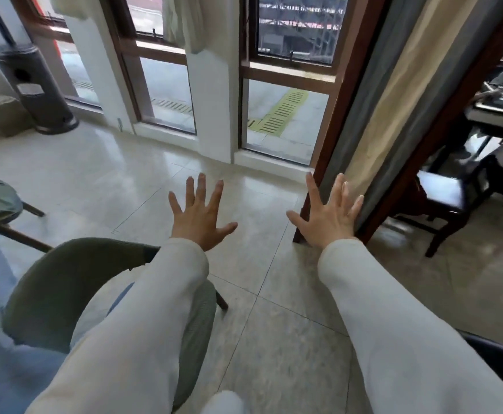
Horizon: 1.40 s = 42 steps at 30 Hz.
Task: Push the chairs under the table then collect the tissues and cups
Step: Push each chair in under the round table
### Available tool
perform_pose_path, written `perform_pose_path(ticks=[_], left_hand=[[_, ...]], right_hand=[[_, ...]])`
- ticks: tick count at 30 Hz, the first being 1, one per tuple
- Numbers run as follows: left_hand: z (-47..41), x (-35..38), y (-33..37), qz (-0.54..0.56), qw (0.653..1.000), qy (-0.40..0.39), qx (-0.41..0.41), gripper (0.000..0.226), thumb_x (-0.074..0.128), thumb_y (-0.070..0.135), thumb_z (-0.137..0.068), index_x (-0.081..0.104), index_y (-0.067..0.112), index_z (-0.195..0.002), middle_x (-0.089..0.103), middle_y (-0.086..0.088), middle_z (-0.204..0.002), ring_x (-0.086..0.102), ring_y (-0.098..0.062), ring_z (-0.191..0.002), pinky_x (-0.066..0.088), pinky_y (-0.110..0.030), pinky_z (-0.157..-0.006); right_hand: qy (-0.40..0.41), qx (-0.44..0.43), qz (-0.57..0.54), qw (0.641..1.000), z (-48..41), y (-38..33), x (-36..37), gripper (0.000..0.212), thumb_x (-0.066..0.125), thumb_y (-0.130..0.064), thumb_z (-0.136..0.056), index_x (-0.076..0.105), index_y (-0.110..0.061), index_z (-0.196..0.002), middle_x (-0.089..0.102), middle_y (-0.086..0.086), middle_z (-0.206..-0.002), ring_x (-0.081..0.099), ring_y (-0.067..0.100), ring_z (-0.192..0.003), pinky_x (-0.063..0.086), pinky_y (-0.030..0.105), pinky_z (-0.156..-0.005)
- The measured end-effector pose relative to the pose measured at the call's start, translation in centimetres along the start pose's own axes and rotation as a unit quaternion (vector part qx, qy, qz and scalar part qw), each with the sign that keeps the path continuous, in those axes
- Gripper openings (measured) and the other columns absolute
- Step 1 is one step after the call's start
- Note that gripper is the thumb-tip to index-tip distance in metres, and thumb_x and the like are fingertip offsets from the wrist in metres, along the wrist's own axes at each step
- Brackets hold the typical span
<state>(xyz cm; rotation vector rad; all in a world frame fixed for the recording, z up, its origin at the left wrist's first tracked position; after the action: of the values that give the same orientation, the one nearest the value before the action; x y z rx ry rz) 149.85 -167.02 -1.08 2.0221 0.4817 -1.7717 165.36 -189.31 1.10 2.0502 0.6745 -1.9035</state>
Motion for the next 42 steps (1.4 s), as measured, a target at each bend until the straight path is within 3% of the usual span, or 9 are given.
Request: perform_pose_path(ticks=[13,18,26,34,42], left_hand=[[-26.8,6.7,-10.1,0.034,0.991,-0.025,-0.13,0.101,0.037,0.077,-0.087,-0.024,0.032,-0.154,-0.027,-0.008,-0.163,-0.024,-0.034,-0.15,-0.004,-0.069,-0.116],[-35.2,7.5,-16.6,0.044,0.977,-0.03,-0.205,0.101,0.035,0.078,-0.087,-0.024,0.031,-0.154,-0.029,-0.01,-0.162,-0.025,-0.035,-0.149,-0.004,-0.07,-0.116],[-42.4,7.0,-25.8,0.011,0.957,-0.006,-0.288,0.1,0.033,0.079,-0.086,-0.024,0.032,-0.153,-0.029,-0.008,-0.162,-0.024,-0.032,-0.15,-0.005,-0.068,-0.116],[-45.0,8.8,-37.0,-0.016,0.885,-0.01,-0.465,0.101,0.032,0.081,-0.086,-0.022,0.031,-0.154,-0.028,-0.009,-0.163,-0.022,-0.034,-0.15,-0.003,-0.068,-0.116],[-42.3,9.0,-42.4,0.001,0.798,-0.002,-0.603,0.099,0.034,0.08,-0.086,-0.021,0.033,-0.154,-0.026,-0.007,-0.163,-0.019,-0.033,-0.151,0.0,-0.067,-0.116]], right_hand=[[-0.056,-0.105,0.011,0.993,-31.2,-9.9,7.2,0.087,0.031,-0.075,-0.092,-0.024,-0.044,-0.151,-0.03,0.02,-0.159,-0.023,0.039,-0.148,-0.012,0.065,-0.115],[-0.062,-0.157,-0.002,0.986,-42.6,-17.2,8.7,0.087,0.032,-0.078,-0.089,-0.024,-0.048,-0.149,-0.03,0.018,-0.16,-0.023,0.037,-0.149,-0.018,0.062,-0.114],[-0.058,-0.273,-0.017,0.96,-55.0,-30.3,11.7,0.087,0.031,-0.078,-0.09,-0.022,-0.047,-0.151,-0.025,0.019,-0.16,-0.019,0.037,-0.15,-0.013,0.062,-0.116],[-0.074,-0.428,-0.033,0.9,-63.8,-47.3,17.7,0.087,0.029,-0.079,-0.089,-0.024,-0.047,-0.15,-0.026,0.02,-0.16,-0.017,0.038,-0.15,-0.011,0.063,-0.116],[-0.106,-0.582,-0.027,0.806,-64.6,-62.8,21.2,0.088,0.031,-0.078,-0.089,-0.024,-0.046,-0.15,-0.023,0.023,-0.161,-0.013,0.041,-0.15,-0.01,0.065,-0.116]])
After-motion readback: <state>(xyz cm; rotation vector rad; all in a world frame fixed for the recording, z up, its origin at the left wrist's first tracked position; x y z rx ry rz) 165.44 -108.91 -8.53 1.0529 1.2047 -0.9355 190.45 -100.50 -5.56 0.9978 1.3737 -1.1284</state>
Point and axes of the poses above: each hand's wrist, its own z-axis away from the middle knuckle, its own x-axis out of the palm, y = z × x, the point moved 4 cm from there along -z, towards the middle knuckle
